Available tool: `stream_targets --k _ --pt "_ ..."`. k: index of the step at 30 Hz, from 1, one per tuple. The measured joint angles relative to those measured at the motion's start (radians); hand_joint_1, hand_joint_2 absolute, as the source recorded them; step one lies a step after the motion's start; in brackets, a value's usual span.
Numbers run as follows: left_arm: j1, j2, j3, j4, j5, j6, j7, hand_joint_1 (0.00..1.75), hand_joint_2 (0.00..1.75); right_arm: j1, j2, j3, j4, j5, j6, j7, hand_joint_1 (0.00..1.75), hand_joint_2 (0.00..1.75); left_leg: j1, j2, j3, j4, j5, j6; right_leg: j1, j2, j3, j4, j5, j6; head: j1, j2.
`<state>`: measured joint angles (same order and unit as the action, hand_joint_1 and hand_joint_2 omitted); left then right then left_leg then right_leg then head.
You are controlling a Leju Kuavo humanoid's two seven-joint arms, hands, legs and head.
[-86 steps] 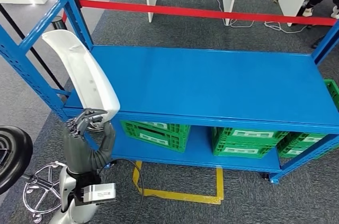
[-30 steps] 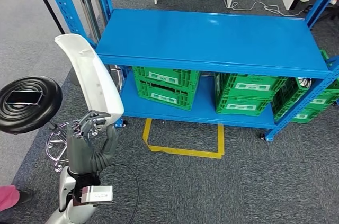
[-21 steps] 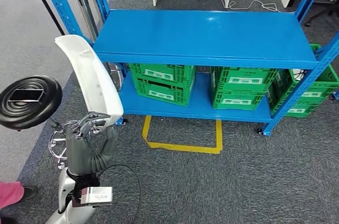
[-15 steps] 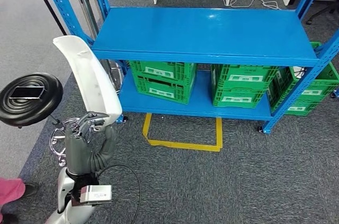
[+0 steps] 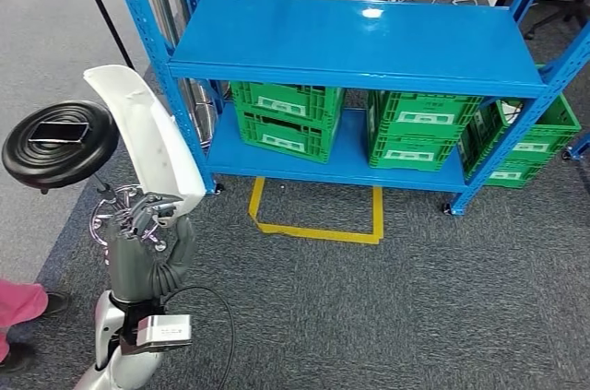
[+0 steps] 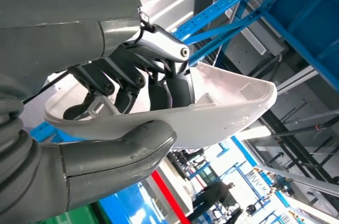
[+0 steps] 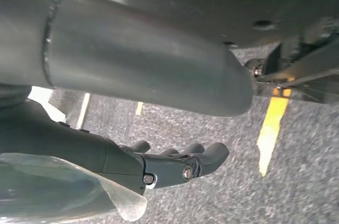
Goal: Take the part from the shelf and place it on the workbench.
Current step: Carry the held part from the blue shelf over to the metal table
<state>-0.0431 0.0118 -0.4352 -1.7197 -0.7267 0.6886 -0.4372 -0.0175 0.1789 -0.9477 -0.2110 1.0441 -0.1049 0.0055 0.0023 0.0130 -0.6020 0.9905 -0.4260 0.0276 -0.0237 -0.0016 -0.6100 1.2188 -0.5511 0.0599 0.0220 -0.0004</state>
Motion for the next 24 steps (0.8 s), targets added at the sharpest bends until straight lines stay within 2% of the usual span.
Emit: stream_targets --k 1,2,3,4,6,7,8,9,10,11,12,13,14,15,16,17,18,19,20,21,22,23,24 --pt "0.0 0.0 0.001 0.0 0.0 0.0 0.0 1.75 1.75 -0.001 0.0 0.0 -0.001 0.0 0.0 0.0 0.0 0.0 0.002 -0.001 -0.016 0.01 0.006 -0.006 -0.002 0.001 0.05 -0.068 0.011 0.005 0.001 0.0" --pt "0.0 0.0 0.002 0.0 0.0 0.0 0.0 1.75 1.75 -0.003 0.001 0.0 -0.002 0.0 0.0 0.0 0.0 0.0 0.003 -0.001 -0.03 0.021 0.011 -0.013 -0.002 0.002 0.097 -0.137 0.009 0.004 0.001 0.0" --pt "0.001 0.0 0.002 0.0 0.0 0.0 0.0 1.75 1.75 -0.004 0.001 -0.001 -0.003 0.0 0.0 0.0 0.0 0.0 0.002 -0.002 -0.039 0.03 0.018 -0.019 -0.001 0.004 0.125 -0.187 -0.002 0.001 0.001 0.0" --pt "0.001 0.0 0.003 0.0 -0.001 0.0 0.0 1.75 1.75 -0.005 0.002 -0.001 -0.003 0.0 0.0 0.0 0.0 0.0 0.002 -0.003 -0.045 0.034 0.026 -0.024 0.002 0.006 0.137 -0.213 -0.015 -0.006 0.001 0.0" --pt "0.003 0.001 0.004 0.0 -0.002 0.0 0.0 1.75 1.75 -0.004 0.002 -0.001 -0.004 0.0 0.0 0.0 0.0 0.0 0.004 -0.004 -0.051 0.035 0.04 -0.034 0.004 0.004 0.12 -0.215 -0.007 -0.028 0.0 0.0" --pt "0.004 0.001 0.005 0.0 -0.003 0.0 0.0 1.75 1.75 -0.004 0.003 -0.001 -0.004 0.0 0.0 0.0 0.0 0.0 0.005 -0.004 -0.056 0.042 0.027 -0.04 0.004 0.002 0.111 -0.213 0.001 -0.039 -0.001 0.0" --pt "0.004 0.001 0.006 0.0 -0.003 0.0 0.0 1.75 1.75 -0.004 0.003 -0.001 -0.004 0.0 0.0 0.0 0.0 0.0 0.006 -0.005 -0.064 0.063 -0.006 -0.045 0.003 -0.001 0.102 -0.213 0.013 -0.049 -0.002 0.0" --pt "0.005 0.001 0.007 0.0 -0.003 0.0 0.001 1.75 1.75 -0.004 0.004 -0.001 -0.005 0.0 0.0 0.001 0.0 0.0 0.007 -0.006 -0.074 0.104 -0.057 -0.049 0.003 -0.004 0.091 -0.213 0.025 -0.057 -0.005 0.0" --pt "0.005 0.001 0.008 0.0 -0.003 0.0 0.001 1.75 1.75 -0.004 0.004 -0.001 -0.005 0.0 0.0 0.001 0.0 0.0 0.007 -0.006 -0.084 0.163 -0.115 -0.053 0.004 -0.005 0.078 -0.212 0.039 -0.062 -0.007 0.0" --pt "0.005 0.001 0.008 0.0 -0.003 0.0 0.002 1.75 1.75 -0.004 0.004 -0.001 -0.006 0.0 0.0 0.001 0.0 0.0 0.007 -0.006 -0.091 0.23 -0.161 -0.055 0.006 -0.006 0.064 -0.21 0.053 -0.064 -0.008 0.0" --pt "0.005 0.002 0.009 0.0 -0.003 0.0 0.002 1.75 1.75 -0.004 0.004 -0.001 -0.006 0.0 0.0 0.001 0.0 0.0 0.007 -0.006 -0.092 0.285 -0.185 -0.055 0.008 -0.007 0.046 -0.208 0.065 -0.065 -0.009 0.0" --pt "0.006 0.002 0.009 0.0 -0.003 0.0 0.002 1.75 1.75 -0.004 0.004 -0.001 -0.006 0.0 0.0 0.001 0.0 0.0 0.007 -0.006 -0.082 0.315 -0.183 -0.053 0.01 -0.008 0.028 -0.205 0.077 -0.066 -0.009 0.0" --pt "0.006 0.002 0.009 0.0 -0.003 0.0 0.002 1.75 1.75 -0.005 0.004 -0.001 -0.006 0.0 0.0 0.001 0.0 0.0 0.007 -0.007 -0.057 0.31 -0.162 -0.049 0.013 -0.008 0.01 -0.203 0.089 -0.066 -0.009 0.0" --pt "0.006 0.002 0.009 0.0 -0.003 0.0 0.002 1.75 1.75 -0.005 0.004 -0.001 -0.006 0.0 0.0 0.001 0.0 0.0 0.005 -0.007 -0.017 0.27 -0.134 -0.042 0.016 -0.008 -0.006 -0.202 0.101 -0.065 -0.009 0.0" --pt "0.005 0.002 0.009 0.0 -0.003 0.0 0.002 1.75 1.75 -0.005 0.004 -0.001 -0.006 0.0 0.0 0.001 0.0 0.0 0.002 -0.008 0.038 0.202 -0.116 -0.032 0.018 -0.008 -0.019 -0.201 0.113 -0.064 -0.009 0.0" --pt "0.004 0.002 0.009 0.0 -0.003 0.0 0.004 1.75 1.75 -0.005 0.006 -0.001 -0.007 0.0 0.001 0.0 0.0 0.0 -0.002 -0.008 0.097 0.119 -0.115 -0.022 0.02 -0.007 -0.029 -0.2 0.125 -0.062 -0.008 0.0" --pt "0.003 0.002 0.009 0.0 -0.003 0.0 0.006 1.75 1.75 -0.004 0.007 -0.001 -0.007 -0.001 0.001 0.0 0.0 0.0 -0.006 -0.009 0.143 0.051 -0.123 -0.016 0.021 -0.006 -0.034 -0.202 0.136 -0.058 -0.008 0.0" --pt "0.002 0.001 0.01 0.0 -0.003 0.0 0.007 1.75 1.75 -0.004 0.008 -0.002 -0.007 -0.001 0.001 0.0 0.0 0.0 -0.01 -0.009 0.171 0.004 -0.132 -0.011 0.019 -0.006 -0.036 -0.205 0.148 -0.054 -0.009 0.0" --pt "0.001 0.001 0.01 0.0 -0.004 0.0 0.009 1.75 1.75 -0.003 0.009 -0.002 -0.008 -0.002 0.001 0.0 0.0 0.0 -0.014 -0.009 0.18 -0.02 -0.133 -0.01 0.018 -0.007 -0.037 -0.211 0.161 -0.048 -0.011 0.0" --pt "0.001 0.001 0.01 0.0 -0.005 -0.001 0.01 1.75 1.75 -0.002 0.009 -0.002 -0.008 -0.003 0.001 0.001 0.0 0.0 -0.014 -0.009 0.173 -0.027 -0.121 -0.009 0.016 -0.007 -0.038 -0.218 0.173 -0.041 -0.012 0.0" --pt "0.001 0.001 0.01 0.0 -0.005 -0.003 0.011 1.75 1.75 -0.001 0.009 -0.003 -0.008 -0.004 0.001 0.002 0.0 0.0 -0.013 -0.007 0.162 -0.032 -0.106 -0.004 0.015 -0.005 -0.044 -0.219 0.171 -0.035 -0.014 0.0" --pt "0.0 0.001 0.011 0.0 -0.006 -0.005 0.012 1.75 1.75 0.001 0.009 -0.005 -0.008 -0.005 0.001 0.003 0.0 0.0 -0.011 -0.005 0.149 -0.038 -0.089 0.002 0.015 -0.003 -0.052 -0.206 0.145 -0.029 -0.013 0.0" --pt "-0.001 0.0 0.011 0.001 -0.007 -0.008 0.012 1.75 1.75 0.003 0.01 -0.007 -0.009 -0.006 0.001 0.005 0.0 0.0 -0.009 -0.003 0.132 -0.041 -0.072 0.007 0.015 -0.001 -0.066 -0.175 0.098 -0.025 -0.01 0.0"
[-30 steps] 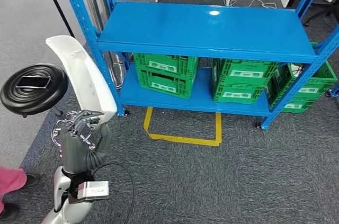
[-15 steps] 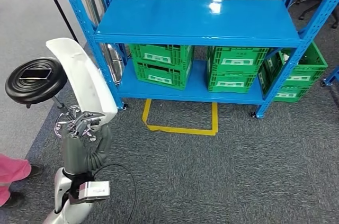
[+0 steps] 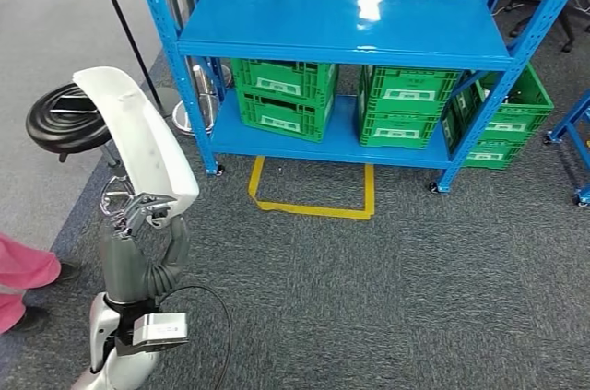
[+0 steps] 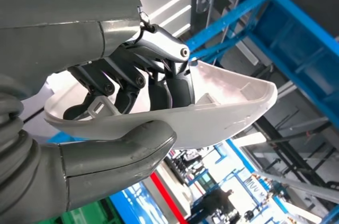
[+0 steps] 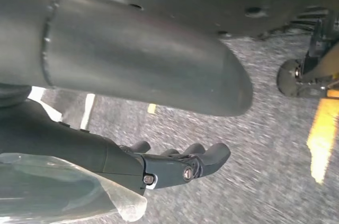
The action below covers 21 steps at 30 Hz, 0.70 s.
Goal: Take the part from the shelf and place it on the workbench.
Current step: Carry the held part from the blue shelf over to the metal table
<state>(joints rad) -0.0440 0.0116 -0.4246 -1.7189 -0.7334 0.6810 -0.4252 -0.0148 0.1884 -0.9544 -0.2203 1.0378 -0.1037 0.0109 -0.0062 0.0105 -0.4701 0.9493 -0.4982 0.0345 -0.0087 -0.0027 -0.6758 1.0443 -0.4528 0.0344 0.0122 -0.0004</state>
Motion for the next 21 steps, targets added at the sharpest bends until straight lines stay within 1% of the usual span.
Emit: stream_targets --k 1,2,3,4,5,6,7,8,9,10,11,12,13,14,15,16,17,18,19,20,21 --pt "-0.001 0.0 0.0 0.0 0.0 -0.002 0.0 1.75 1.75 0.001 0.0 -0.002 -0.001 -0.001 0.0 0.002 0.0 0.0 -0.001 0.002 -0.018 0.001 0.015 0.004 -0.001 0.001 -0.014 0.051 -0.061 0.003 0.001 0.0" --pt "-0.001 -0.001 0.0 0.001 -0.001 -0.005 0.001 1.75 1.75 0.001 0.0 -0.004 -0.003 -0.001 0.0 0.003 0.0 0.0 -0.002 0.002 -0.039 0.003 0.03 0.007 -0.002 0.002 -0.026 0.116 -0.114 0.005 0.004 0.0" --pt "-0.001 -0.001 0.0 0.001 -0.001 -0.007 0.002 1.75 1.75 0.001 0.0 -0.005 -0.004 -0.001 0.0 0.004 0.0 0.0 -0.002 0.003 -0.061 0.006 0.046 0.008 -0.002 0.002 -0.032 0.18 -0.141 0.008 0.004 0.0" --pt "0.0 -0.001 0.0 0.001 -0.002 -0.01 0.002 1.75 1.75 0.001 0.0 -0.007 -0.005 -0.002 0.0 0.004 0.0 0.0 -0.003 0.004 -0.083 0.009 0.06 0.007 -0.002 0.002 -0.029 0.227 -0.138 0.01 0.004 0.0" --pt "0.0 0.0 0.0 0.002 -0.004 -0.014 0.003 1.75 1.75 0.001 0.0 -0.009 -0.007 -0.002 0.001 0.004 0.0 0.0 -0.003 0.005 -0.107 0.014 0.074 0.004 -0.003 0.002 -0.014 0.25 -0.109 0.012 0.004 0.0" --pt "0.0 0.0 0.0 0.002 -0.008 -0.019 0.003 1.75 1.75 0.001 0.0 -0.011 -0.009 -0.002 0.001 0.004 0.0 0.0 -0.003 0.005 -0.131 0.019 0.087 0.001 -0.004 0.001 0.014 0.244 -0.068 0.014 0.004 0.0" --pt "-0.001 0.0 0.0 0.002 -0.015 -0.025 0.003 1.75 1.75 0.001 0.0 -0.012 -0.011 -0.002 0.001 0.004 0.0 0.0 -0.003 0.005 -0.151 0.026 0.098 -0.002 -0.005 0.001 0.058 0.206 -0.042 0.014 0.005 0.0" --pt "-0.001 0.0 -0.001 0.002 -0.024 -0.031 0.004 1.75 1.75 0.001 0.001 -0.013 -0.013 -0.002 0.001 0.003 0.0 0.0 -0.004 0.004 -0.169 0.036 0.108 -0.007 -0.006 0.001 0.122 0.135 -0.044 0.013 0.005 0.0" --pt "-0.001 0.0 -0.001 0.002 -0.033 -0.035 0.006 1.75 1.75 0.0 0.002 -0.015 -0.016 -0.002 0.001 0.002 0.0 0.0 -0.005 0.004 -0.182 0.046 0.116 -0.012 -0.005 0.001 0.184 0.05 -0.074 0.009 0.005 0.0" --pt "-0.001 0.0 -0.002 0.002 -0.042 -0.038 0.008 1.75 1.75 -0.001 0.003 -0.016 -0.018 -0.001 0.002 0.0 0.0 0.0 -0.006 0.004 -0.189 0.053 0.125 -0.017 -0.004 0.002 0.231 -0.02 -0.109 0.003 0.004 0.0" --pt "-0.001 0.0 -0.002 0.002 -0.051 -0.038 0.012 1.75 1.75 0.0 0.005 -0.017 -0.02 0.001 0.002 -0.003 0.0 0.0 -0.006 0.004 -0.193 0.057 0.133 -0.023 -0.001 0.002 0.261 -0.069 -0.137 -0.005 0.004 0.0" --pt "-0.001 0.0 -0.002 0.002 -0.058 -0.038 0.016 1.75 1.75 0.002 0.006 -0.018 -0.022 0.004 0.003 -0.007 0.0 0.0 -0.005 0.005 -0.195 0.058 0.141 -0.028 -0.001 0.002 0.263 -0.085 -0.144 -0.014 0.004 0.0" --pt "0.0 0.001 -0.002 0.002 -0.063 -0.036 0.019 1.75 1.75 0.005 0.007 -0.018 -0.024 0.009 0.005 -0.011 0.0 0.0 -0.002 0.004 -0.197 0.059 0.141 -0.034 -0.001 0.0 0.258 -0.081 -0.137 -0.022 0.003 0.0" --pt "0.003 0.001 -0.002 0.002 -0.068 -0.033 0.022 1.75 1.75 0.01 0.009 -0.018 -0.029 0.016 0.01 -0.016 0.0 0.0 0.0 0.002 -0.202 0.071 0.123 -0.041 -0.002 -0.002 0.252 -0.081 -0.129 -0.03 0.002 0.0" --pt "0.006 0.002 -0.002 0.002 -0.071 -0.029 0.025 1.75 1.75 0.016 0.013 -0.018 -0.037 0.023 0.017 -0.02 0.0 0.0 0.002 0.001 -0.21 0.101 0.086 -0.047 -0.003 -0.005 0.244 -0.082 -0.12 -0.036 0.0 0.0" --pt "0.009 0.003 -0.002 0.002 -0.074 -0.026 0.026 1.75 1.75 0.023 0.017 -0.018 -0.046 0.03 0.026 -0.023 0.0 0.0 0.004 -0.001 -0.223 0.152 0.037 -0.054 -0.004 -0.007 0.236 -0.081 -0.111 -0.039 -0.001 0.0" --pt "0.013 0.005 -0.002 0.002 -0.076 -0.023 0.027 1.75 1.75 0.031 0.022 -0.018 -0.058 0.036 0.036 -0.024 0.0 0.0 0.006 -0.001 -0.237 0.217 -0.012 -0.06 -0.003 -0.008 0.228 -0.08 -0.104 -0.041 -0.002 0.0" --pt "0.016 0.006 -0.002 0.002 -0.076 -0.022 0.028 1.75 1.75 0.038 0.028 -0.017 -0.071 0.04 0.046 -0.021 0.0 0.0 0.008 -0.001 -0.249 0.282 -0.045 -0.064 -0.003 -0.01 0.219 -0.079 -0.096 -0.041 -0.003 0.0" --pt "0.019 0.008 -0.002 0.002 -0.076 -0.021 0.028 1.75 1.75 0.046 0.035 -0.017 -0.086 0.045 0.058 -0.017 0.0 0.0 0.01 -0.001 -0.251 0.326 -0.057 -0.066 -0.003 -0.011 0.214 -0.078 -0.09 -0.041 -0.003 0.0" --pt "0.021 0.009 -0.002 0.002 -0.074 -0.021 0.028 1.75 1.75 0.054 0.043 -0.017 -0.105 0.05 0.071 -0.011 0.0 0.0 0.011 -0.002 -0.238 0.333 -0.05 -0.066 -0.003 -0.011 0.208 -0.075 -0.085 -0.04 -0.003 0.0" --pt "0.022 0.01 -0.002 0.002 -0.072 -0.021 0.028 1.75 1.75 0.06 0.051 -0.018 -0.125 0.055 0.082 -0.006 0.0 0.0 0.012 -0.002 -0.206 0.298 -0.027 -0.064 -0.003 -0.011 0.205 -0.072 -0.081 -0.038 -0.003 0.0"
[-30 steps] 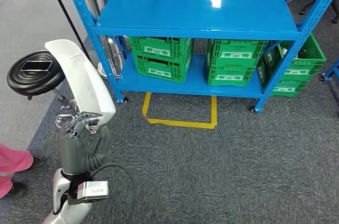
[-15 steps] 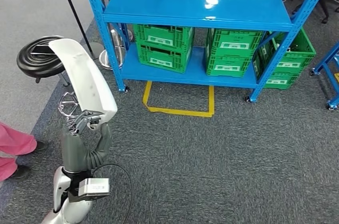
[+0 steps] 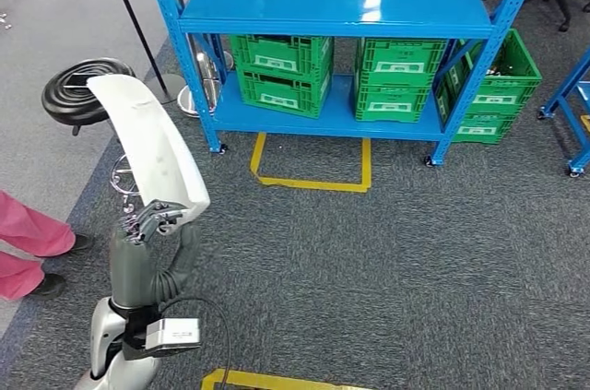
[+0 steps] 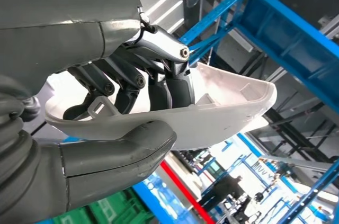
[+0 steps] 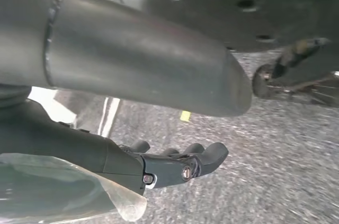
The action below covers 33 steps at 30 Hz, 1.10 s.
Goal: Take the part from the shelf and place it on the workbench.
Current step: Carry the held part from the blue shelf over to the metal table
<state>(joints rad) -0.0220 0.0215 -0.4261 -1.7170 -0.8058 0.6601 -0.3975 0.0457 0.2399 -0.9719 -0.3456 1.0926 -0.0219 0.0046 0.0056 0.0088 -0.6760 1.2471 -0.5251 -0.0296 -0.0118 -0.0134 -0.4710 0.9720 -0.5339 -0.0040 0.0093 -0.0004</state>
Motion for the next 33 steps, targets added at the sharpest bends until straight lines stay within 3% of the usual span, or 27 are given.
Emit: stream_targets --k 2,4,6,8,10,12,13,14,15,17,19,23,29,33 --pt "0.0 0.0 0.0 0.0 0.005 0.0 0.0 1.75 1.75 0.008 0.015 0.0 -0.034 0.006 0.013 0.007 0.0 0.0 -0.001 -0.002 0.088 -0.133 0.046 0.01 0.001 0.001 -0.007 0.006 0.004 0.004 0.0 0.0" --pt "0.0 0.001 0.0 -0.001 0.01 0.0 0.0 1.75 1.75 0.011 0.025 0.0 -0.057 0.01 0.018 0.009 0.0 0.0 -0.005 -0.004 0.136 -0.218 0.06 0.021 0.002 0.003 -0.016 0.01 0.009 0.012 0.001 0.0" --pt "0.0 0.001 0.0 -0.001 0.016 -0.001 -0.001 1.75 1.75 0.011 0.032 0.0 -0.075 0.016 0.022 0.01 0.0 0.0 -0.008 -0.005 0.137 -0.238 0.055 0.031 0.002 0.003 -0.024 0.011 0.014 0.025 0.001 0.0" --pt "-0.001 0.0 0.0 -0.003 0.022 -0.001 -0.002 1.75 1.75 0.012 0.035 -0.001 -0.086 0.022 0.024 0.011 0.0 0.0 -0.005 -0.002 0.136 -0.254 0.057 0.045 0.002 0.005 -0.039 0.026 0.001 0.035 0.002 0.0" --pt "0.0 0.0 0.0 -0.004 0.027 -0.002 -0.004 1.75 1.75 0.013 0.037 -0.001 -0.092 0.027 0.024 0.012 0.0 0.0 -0.002 0.0 0.13 -0.262 0.065 0.059 0.001 0.009 -0.085 0.113 -0.053 0.042 0.005 0.0" --pt "0.001 0.0 0.0 -0.004 0.031 -0.003 -0.005 1.75 1.75 0.013 0.037 -0.002 -0.096 0.032 0.024 0.012 0.0 0.0 -0.005 0.0 0.119 -0.261 0.071 0.066 0.001 0.011 -0.151 0.251 -0.113 0.046 0.007 0.0" --pt "0.002 0.0 0.0 -0.004 0.032 -0.004 -0.005 1.75 1.75 0.014 0.037 -0.002 -0.097 0.035 0.024 0.013 0.0 0.0 -0.007 0.001 0.115 -0.261 0.074 0.067 0.001 0.011 -0.172 0.295 -0.122 0.047 0.006 0.0" --pt "0.002 0.0 0.0 -0.004 0.033 -0.005 -0.005 1.75 1.75 0.015 0.037 -0.002 -0.098 0.037 0.023 0.014 0.0 0.0 -0.009 0.001 0.112 -0.26 0.076 0.066 0.001 0.011 -0.174 0.3 -0.111 0.047 0.006 0.0" --pt "0.002 0.0 0.0 -0.004 0.033 -0.006 -0.005 1.75 1.75 0.015 0.037 -0.002 -0.098 0.039 0.022 0.016 0.0 0.0 -0.01 0.0 0.11 -0.258 0.078 0.065 0.001 0.011 -0.155 0.263 -0.082 0.045 0.006 0.0" --pt "0.002 0.0 0.0 -0.004 0.034 -0.007 -0.006 1.75 1.75 0.014 0.036 -0.002 -0.099 0.04 0.02 0.018 0.0 0.0 -0.013 0.0 0.108 -0.254 0.08 0.062 0.002 0.011 -0.082 0.122 -0.015 0.038 0.007 0.0" --pt "0.002 0.0 0.0 -0.004 0.034 -0.008 -0.007 1.75 1.75 0.012 0.037 -0.002 -0.101 0.04 0.019 0.019 0.0 0.0 -0.018 0.0 0.103 -0.248 0.081 0.058 0.003 0.012 -0.037 0.026 0.01 0.031 0.006 0.0" --pt "0.001 0.0 0.0 -0.004 0.034 -0.008 -0.007 1.75 1.75 0.015 0.039 -0.003 -0.102 0.041 0.019 0.02 0.0 0.0 -0.021 0.0 0.094 -0.246 0.091 0.069 0.005 0.011 -0.035 0.01 0.015 0.025 0.004 0.0" --pt "0.002 0.0 0.0 -0.005 0.03 -0.008 -0.004 1.75 1.75 0.011 0.042 -0.023 -0.108 0.001 -0.035 0.007 0.0 0.0 -0.017 -0.001 0.094 -0.255 0.102 0.051 0.01 0.011 -0.036 0.012 0.021 0.016 0.004 0.0" --pt "0.004 0.0 0.0 -0.008 0.022 -0.007 0.004 1.75 1.75 0.009 0.057 -0.067 -0.138 -0.028 -0.066 -0.005 0.0 0.0 -0.019 -0.002 0.09 -0.248 0.099 0.055 0.006 0.01 -0.036 0.012 0.024 0.021 0.005 0.0"
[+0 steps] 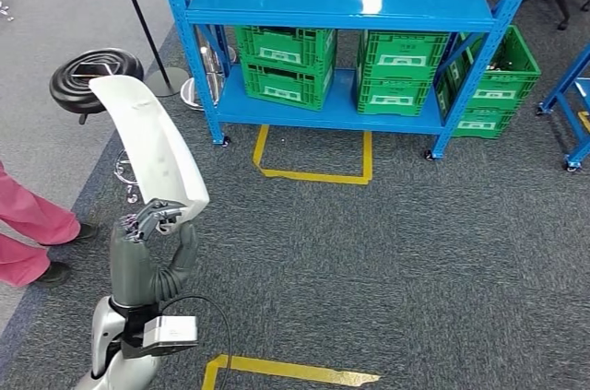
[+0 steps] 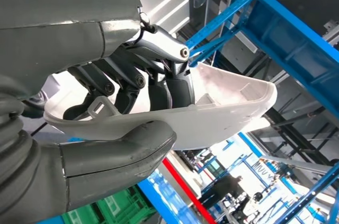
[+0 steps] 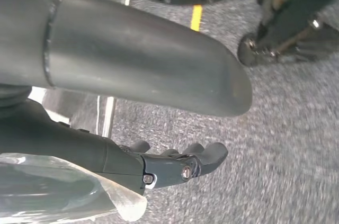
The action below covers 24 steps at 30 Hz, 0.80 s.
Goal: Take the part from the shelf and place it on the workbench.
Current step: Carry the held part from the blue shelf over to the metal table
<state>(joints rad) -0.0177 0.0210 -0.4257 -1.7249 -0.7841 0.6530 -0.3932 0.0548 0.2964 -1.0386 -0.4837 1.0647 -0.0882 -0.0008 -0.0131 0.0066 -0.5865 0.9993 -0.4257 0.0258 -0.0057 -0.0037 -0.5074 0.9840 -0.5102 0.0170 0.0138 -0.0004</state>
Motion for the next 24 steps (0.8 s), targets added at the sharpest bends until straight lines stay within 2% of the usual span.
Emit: stream_targets --k 3,5,6,8,9,10,11,12,13,14,15,16,18,19,20,21,23,24 --pt "0.001 0.0 0.0 -0.004 -0.002 0.0 0.001 1.75 1.75 -0.002 0.015 -0.026 -0.025 -0.003 -0.012 -0.006 0.0 0.0 0.002 -0.003 0.003 -0.014 0.006 0.006 0.001 -0.003 0.001 -0.003 -0.001 0.006 0.0 0.0" --pt "0.0 -0.001 0.0 -0.007 -0.004 0.0 0.001 1.75 1.75 -0.003 0.021 -0.039 -0.037 0.001 -0.02 -0.008 0.0 0.0 0.009 -0.007 0.009 -0.035 0.019 0.012 0.003 -0.002 -0.015 0.028 -0.031 0.013 0.002 0.0" --pt "0.0 -0.002 0.0 -0.008 -0.005 -0.001 0.001 1.75 1.75 -0.004 0.021 -0.045 -0.04 0.005 -0.023 -0.008 0.0 0.0 0.012 -0.009 0.008 -0.041 0.024 0.012 0.001 0.0 -0.037 0.074 -0.063 0.016 0.004 0.0" --pt "0.002 -0.003 0.0 -0.008 -0.006 -0.004 0.001 1.75 1.75 -0.006 0.022 -0.055 -0.042 0.013 -0.027 -0.007 0.0 0.0 0.013 -0.018 -0.001 -0.041 0.028 0.013 -0.002 0.002 -0.098 0.205 -0.129 0.023 0.005 0.0" --pt "0.003 -0.003 0.0 -0.008 -0.006 -0.005 0.001 1.75 1.75 -0.006 0.022 -0.058 -0.043 0.015 -0.028 -0.006 0.0 0.0 0.013 -0.023 -0.006 -0.039 0.03 0.01 -0.004 0.002 -0.119 0.253 -0.144 0.027 0.004 0.0" --pt "0.004 -0.003 0.0 -0.008 -0.006 -0.005 0.001 1.75 1.75 -0.005 0.022 -0.061 -0.044 0.015 -0.029 -0.006 0.0 0.0 0.015 -0.031 -0.01 -0.036 0.032 0.008 -0.007 0.002 -0.124 0.265 -0.138 0.03 0.004 0.0" --pt "0.004 -0.003 0.0 -0.008 -0.006 -0.005 0.001 1.75 1.75 -0.005 0.022 -0.064 -0.045 0.016 -0.03 -0.005 0.0 0.0 0.017 -0.04 -0.015 -0.032 0.033 0.004 -0.009 0.004 -0.107 0.234 -0.113 0.033 0.004 0.0" --pt "0.004 -0.003 0.0 -0.008 -0.006 -0.005 0.001 1.75 1.75 -0.004 0.022 -0.065 -0.046 0.016 -0.031 -0.005 0.0 0.0 0.019 -0.049 -0.019 -0.026 0.034 -0.001 -0.013 0.012 -0.073 0.17 -0.077 0.036 0.005 0.0" --pt "0.004 -0.004 0.0 -0.008 -0.006 -0.005 0.001 1.75 1.75 -0.005 0.022 -0.067 -0.047 0.016 -0.031 -0.005 0.0 0.0 0.02 -0.059 -0.025 -0.018 0.033 -0.007 -0.016 0.03 -0.038 0.102 -0.053 0.04 0.005 0.0" --pt "0.004 -0.005 0.001 -0.008 -0.006 -0.005 0.001 1.75 1.75 -0.005 0.023 -0.067 -0.048 0.016 -0.031 -0.005 0.0 0.0 0.02 -0.068 -0.031 -0.009 0.033 -0.013 -0.02 0.045 -0.013 0.048 -0.036 0.038 0.005 0.0" --pt "0.004 -0.005 0.001 -0.008 -0.006 -0.006 0.001 1.75 1.75 -0.005 0.024 -0.068 -0.048 0.016 -0.031 -0.005 0.0 0.0 0.019 -0.075 -0.037 -0.001 0.033 -0.02 -0.021 0.056 0.001 0.02 -0.031 0.034 0.004 0.0" --pt "0.004 -0.006 0.001 -0.008 -0.006 -0.006 0.001 1.75 1.75 -0.006 0.025 -0.069 -0.049 0.016 -0.031 -0.004 0.0 0.0 0.018 -0.082 -0.041 0.002 0.035 -0.026 -0.019 0.058 0.002 0.014 -0.035 0.026 0.005 0.0" --pt "0.006 -0.006 0.001 -0.008 -0.006 -0.006 0.001 1.75 1.75 -0.006 0.027 -0.07 -0.05 0.016 -0.032 -0.004 0.0 0.0 0.02 -0.092 -0.046 0.005 0.039 -0.035 -0.018 0.037 0.003 0.019 -0.03 0.009 0.005 0.0" --pt "0.007 -0.006 0.001 -0.008 -0.006 -0.006 0.001 1.75 1.75 -0.006 0.028 -0.071 -0.051 0.016 -0.032 -0.003 0.0 0.0 0.019 -0.084 -0.05 0.013 0.033 -0.039 -0.018 0.027 0.004 0.02 -0.026 0.001 0.003 0.0" --pt "0.007 -0.006 0.001 -0.009 -0.006 -0.006 0.001 1.75 1.75 -0.006 0.029 -0.073 -0.051 0.016 -0.032 -0.003 0.0 0.0 0.019 -0.069 -0.062 0.038 0.013 -0.043 -0.02 0.016 0.005 0.02 -0.022 -0.006 0.0 0.0" --pt "0.007 -0.006 0.001 -0.009 -0.006 -0.006 0.001 1.75 1.75 -0.006 0.03 -0.074 -0.052 0.017 -0.032 -0.003 0.0 0.0 0.018 -0.049 -0.08 0.085 -0.018 -0.046 -0.02 0.004 0.003 0.02 -0.019 -0.011 -0.003 0.0" --pt "0.007 -0.005 0.001 -0.009 -0.006 -0.006 0.001 1.75 1.75 -0.005 0.03 -0.077 -0.052 0.021 -0.034 -0.003 0.0 0.0 0.019 -0.022 -0.13 0.218 -0.09 -0.051 -0.016 -0.019 0.0 0.02 -0.017 -0.016 -0.008 0.0" --pt "0.007 -0.005 0.001 -0.008 -0.006 -0.006 0.001 1.75 1.75 -0.005 0.03 -0.079 -0.052 0.025 -0.036 -0.004 0.0 0.0 0.019 -0.017 -0.147 0.271 -0.111 -0.052 -0.014 -0.032 -0.002 0.021 -0.016 -0.016 -0.008 0.0"
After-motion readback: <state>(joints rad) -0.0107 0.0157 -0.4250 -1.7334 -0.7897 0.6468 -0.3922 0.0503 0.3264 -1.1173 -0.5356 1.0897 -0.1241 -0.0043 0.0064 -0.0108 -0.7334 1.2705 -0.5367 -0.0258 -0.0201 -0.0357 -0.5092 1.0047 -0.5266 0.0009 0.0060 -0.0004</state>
